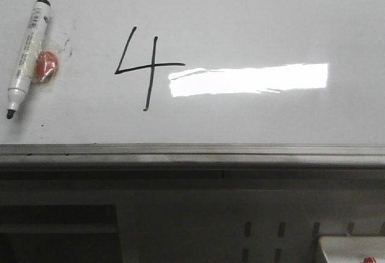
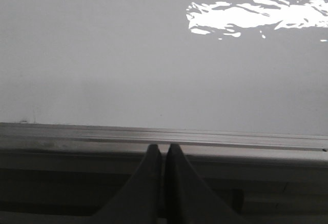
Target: Write number 4 on whiteboard
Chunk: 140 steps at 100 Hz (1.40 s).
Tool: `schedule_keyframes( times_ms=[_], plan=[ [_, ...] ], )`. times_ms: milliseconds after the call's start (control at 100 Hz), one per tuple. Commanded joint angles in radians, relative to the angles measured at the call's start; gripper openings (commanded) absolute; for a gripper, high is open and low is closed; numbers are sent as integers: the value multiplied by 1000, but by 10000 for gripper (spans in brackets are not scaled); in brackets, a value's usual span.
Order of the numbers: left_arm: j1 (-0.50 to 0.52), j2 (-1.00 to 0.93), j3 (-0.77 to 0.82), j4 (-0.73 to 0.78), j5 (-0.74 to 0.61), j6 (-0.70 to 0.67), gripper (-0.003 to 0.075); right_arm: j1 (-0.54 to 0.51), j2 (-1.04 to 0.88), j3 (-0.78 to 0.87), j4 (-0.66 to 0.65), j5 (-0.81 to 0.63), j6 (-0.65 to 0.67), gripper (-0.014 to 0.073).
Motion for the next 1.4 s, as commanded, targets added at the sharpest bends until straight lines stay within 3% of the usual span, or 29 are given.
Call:
schedule_keyframes(
  times_ms=[0,810,969,1049,1179,1389],
  plan=[
    [1,-26,34,0,-47,-11,-20,-3,9,-25,-7,-73,-5,-64],
    [1,-26,34,0,-47,-11,-20,-3,9,-23,-7,-73,-5,-64],
    [1,-26,34,0,-47,-11,-20,-52,9,-23,-85,-111,-2,-64],
    [1,-26,34,0,-47,-11,-20,-113,9,-23,-123,-122,39,-64],
    [1,-26,34,0,-47,-11,-20,-275,9,-22,-253,-123,235,-64],
    [1,-26,34,0,-47,-11,-20,-676,9,-21,-255,-123,270,-64]
  ],
)
